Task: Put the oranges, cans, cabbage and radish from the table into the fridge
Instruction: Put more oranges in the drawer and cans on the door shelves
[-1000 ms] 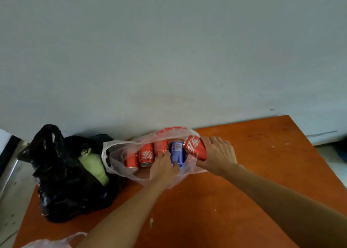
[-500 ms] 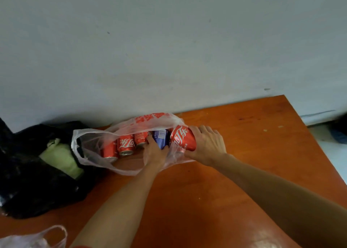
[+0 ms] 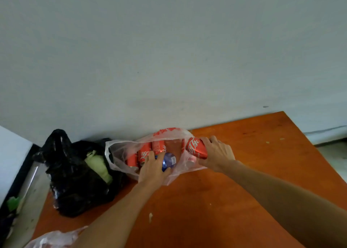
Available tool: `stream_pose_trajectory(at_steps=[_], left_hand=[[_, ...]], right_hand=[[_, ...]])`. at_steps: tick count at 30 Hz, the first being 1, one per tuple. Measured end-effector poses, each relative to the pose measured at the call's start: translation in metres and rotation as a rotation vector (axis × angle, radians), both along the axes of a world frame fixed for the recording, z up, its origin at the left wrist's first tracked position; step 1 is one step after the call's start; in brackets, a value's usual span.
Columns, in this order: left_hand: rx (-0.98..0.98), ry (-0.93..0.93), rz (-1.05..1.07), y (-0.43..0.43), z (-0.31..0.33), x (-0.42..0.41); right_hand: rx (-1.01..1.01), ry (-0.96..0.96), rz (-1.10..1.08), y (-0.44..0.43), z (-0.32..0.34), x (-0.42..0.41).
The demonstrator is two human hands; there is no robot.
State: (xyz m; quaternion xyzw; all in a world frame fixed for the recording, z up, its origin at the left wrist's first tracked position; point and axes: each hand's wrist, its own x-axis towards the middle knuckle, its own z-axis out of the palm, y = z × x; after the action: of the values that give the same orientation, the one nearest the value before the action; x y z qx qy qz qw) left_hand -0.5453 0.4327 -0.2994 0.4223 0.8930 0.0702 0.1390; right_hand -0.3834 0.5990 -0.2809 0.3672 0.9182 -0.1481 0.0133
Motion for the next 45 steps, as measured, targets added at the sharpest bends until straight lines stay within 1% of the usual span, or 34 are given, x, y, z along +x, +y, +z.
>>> stream_pose_trajectory(at_steps=[4, 9, 12, 16, 21, 25, 27, 31, 38, 42, 45], left_hand=[[0.113, 0.096, -0.144, -0.012, 0.036, 0.002], [0.218, 0.144, -0.323, -0.027, 0.066, 0.021], [0.285, 0.149, -0.455, -0.033, 0.077, 0.048], [0.309, 0.144, -0.640, -0.030, 0.088, 0.109], [0.385, 0.152, -0.903, -0.026, 0.107, 0.218], [0.452, 0.127, -1.115, -0.031, 0.127, 0.328], [0.477, 0.097, -1.173, -0.032, 0.133, 0.363], [0.521, 0.044, -1.350, -0.050, 0.143, 0.490], [0.559, -0.083, -1.524, -0.102, 0.145, 0.704], [0.578, -0.094, -1.637, -0.124, 0.147, 0.795], [0.606, -0.108, -1.704, -0.123, 0.151, 0.856]], right_hand=[[0.055, 0.017, -0.055, -0.022, 0.027, 0.018], [0.146, 0.064, -0.181, -0.069, 0.059, 0.067], [0.193, 0.035, -0.244, -0.101, 0.073, 0.112], [0.233, -0.014, -0.372, -0.143, 0.091, 0.188], [0.278, -0.057, -0.608, -0.194, 0.113, 0.302], [0.295, -0.071, -0.827, -0.243, 0.130, 0.408], [0.310, -0.075, -0.884, -0.260, 0.136, 0.443], [0.316, -0.118, -1.071, -0.323, 0.150, 0.558], [0.326, -0.163, -1.293, -0.424, 0.164, 0.746], [0.346, -0.178, -1.402, -0.464, 0.171, 0.827], [0.381, -0.167, -1.481, -0.479, 0.175, 0.877]])
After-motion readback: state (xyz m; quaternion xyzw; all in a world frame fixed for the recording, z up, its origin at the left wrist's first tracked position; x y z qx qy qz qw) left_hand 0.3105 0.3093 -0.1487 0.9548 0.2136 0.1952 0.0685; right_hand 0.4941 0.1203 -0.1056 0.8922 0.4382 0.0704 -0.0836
